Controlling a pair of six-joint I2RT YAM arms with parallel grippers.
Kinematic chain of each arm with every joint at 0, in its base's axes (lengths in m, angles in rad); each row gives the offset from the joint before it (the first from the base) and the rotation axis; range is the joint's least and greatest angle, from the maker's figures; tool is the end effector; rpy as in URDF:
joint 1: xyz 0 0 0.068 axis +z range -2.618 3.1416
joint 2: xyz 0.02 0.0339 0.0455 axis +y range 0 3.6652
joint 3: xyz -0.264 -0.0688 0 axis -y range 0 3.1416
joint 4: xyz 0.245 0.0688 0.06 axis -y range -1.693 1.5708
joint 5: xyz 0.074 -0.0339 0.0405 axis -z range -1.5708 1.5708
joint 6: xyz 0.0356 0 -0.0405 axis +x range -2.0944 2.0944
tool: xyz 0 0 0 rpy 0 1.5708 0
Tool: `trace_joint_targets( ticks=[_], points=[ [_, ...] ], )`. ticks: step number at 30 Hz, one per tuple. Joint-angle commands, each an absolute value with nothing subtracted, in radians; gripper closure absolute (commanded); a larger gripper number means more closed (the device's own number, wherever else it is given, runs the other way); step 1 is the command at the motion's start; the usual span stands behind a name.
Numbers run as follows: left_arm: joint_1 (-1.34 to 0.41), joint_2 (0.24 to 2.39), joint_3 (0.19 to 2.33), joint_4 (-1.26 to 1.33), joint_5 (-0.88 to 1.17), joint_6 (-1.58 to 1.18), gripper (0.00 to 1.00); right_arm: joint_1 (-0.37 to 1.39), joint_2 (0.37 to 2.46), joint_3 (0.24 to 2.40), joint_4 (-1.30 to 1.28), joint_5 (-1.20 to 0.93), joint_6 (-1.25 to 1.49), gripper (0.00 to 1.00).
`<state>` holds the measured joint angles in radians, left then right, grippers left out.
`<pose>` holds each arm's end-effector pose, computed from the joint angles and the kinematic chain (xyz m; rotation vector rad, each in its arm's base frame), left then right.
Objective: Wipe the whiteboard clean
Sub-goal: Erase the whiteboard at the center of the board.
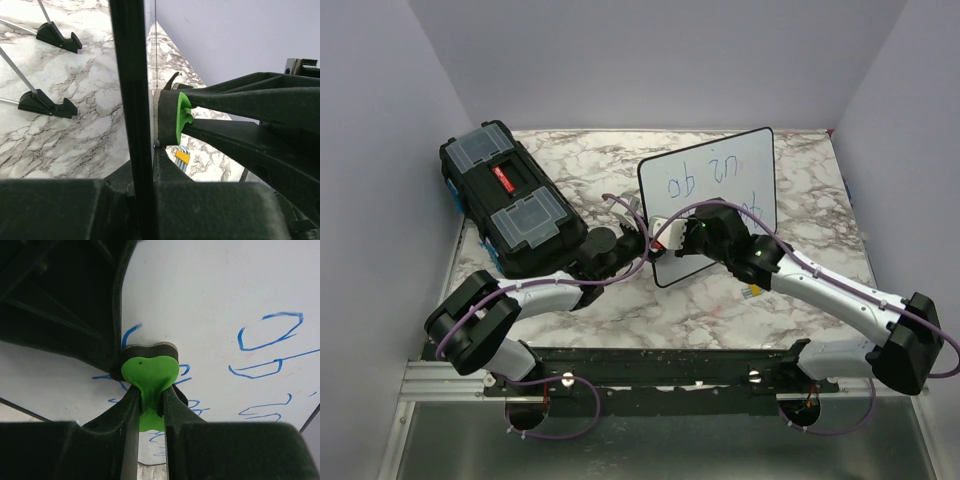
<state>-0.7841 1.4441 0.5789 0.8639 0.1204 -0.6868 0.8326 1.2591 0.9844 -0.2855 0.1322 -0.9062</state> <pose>0.2098 -0.2153 0.2277 0.1862 1.7052 -1.2238 0.1944 0.2067 0.2980 -1.5766 1.4338 -0.1842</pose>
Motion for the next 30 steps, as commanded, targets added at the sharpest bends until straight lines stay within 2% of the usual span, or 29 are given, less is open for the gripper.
trace_joint_targets(
  ticks=[1,9,16,20,30],
  points=[
    [-0.806,1.421,0.635,0.964,0.202,-0.671,1.00,0.907,1.307,1.041,-0.201,0.133,-0.854,0.99],
    [-0.806,1.429,0.647,0.955,0.203,-0.676,1.00,0.944,1.324,1.079,-0.207,0.158,-0.822,0.99],
    [-0.802,1.424,0.645,0.956,0.210,-0.673,1.00,0.927,1.285,0.970,-0.151,0.243,-0.853,0.99],
    [-0.802,1.419,0.637,0.961,0.211,-0.675,1.00,0.852,1.251,0.967,-0.154,0.175,-0.788,0.99],
    [-0.799,1.425,0.625,0.986,0.215,-0.693,1.00,0.738,1.259,1.111,-0.229,-0.063,-0.601,0.99]
  ],
)
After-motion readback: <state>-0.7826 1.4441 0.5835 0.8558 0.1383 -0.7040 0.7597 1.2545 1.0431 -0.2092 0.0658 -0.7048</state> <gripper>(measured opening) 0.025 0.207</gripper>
